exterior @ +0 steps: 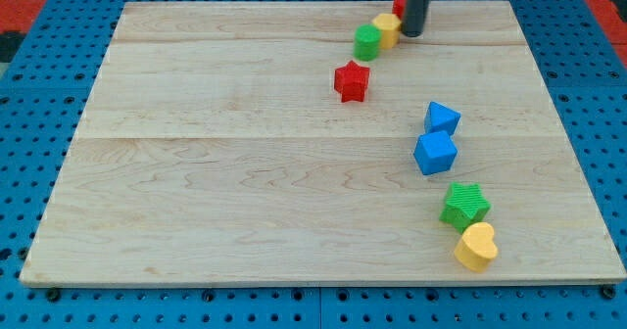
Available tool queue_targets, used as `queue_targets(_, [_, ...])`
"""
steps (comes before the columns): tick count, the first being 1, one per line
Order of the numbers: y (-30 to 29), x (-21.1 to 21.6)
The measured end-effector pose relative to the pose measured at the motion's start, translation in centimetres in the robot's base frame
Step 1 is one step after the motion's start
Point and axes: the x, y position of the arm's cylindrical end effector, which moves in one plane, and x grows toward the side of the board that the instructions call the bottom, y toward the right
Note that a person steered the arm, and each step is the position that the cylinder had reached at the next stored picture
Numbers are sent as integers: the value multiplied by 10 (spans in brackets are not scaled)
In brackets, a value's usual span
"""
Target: Push the green circle horizontally to the yellow hexagon
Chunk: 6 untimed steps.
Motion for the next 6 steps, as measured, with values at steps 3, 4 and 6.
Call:
queue_targets(3, [-67,37])
queue_targets(4, [-167,35])
queue_targets(6, [-119,9])
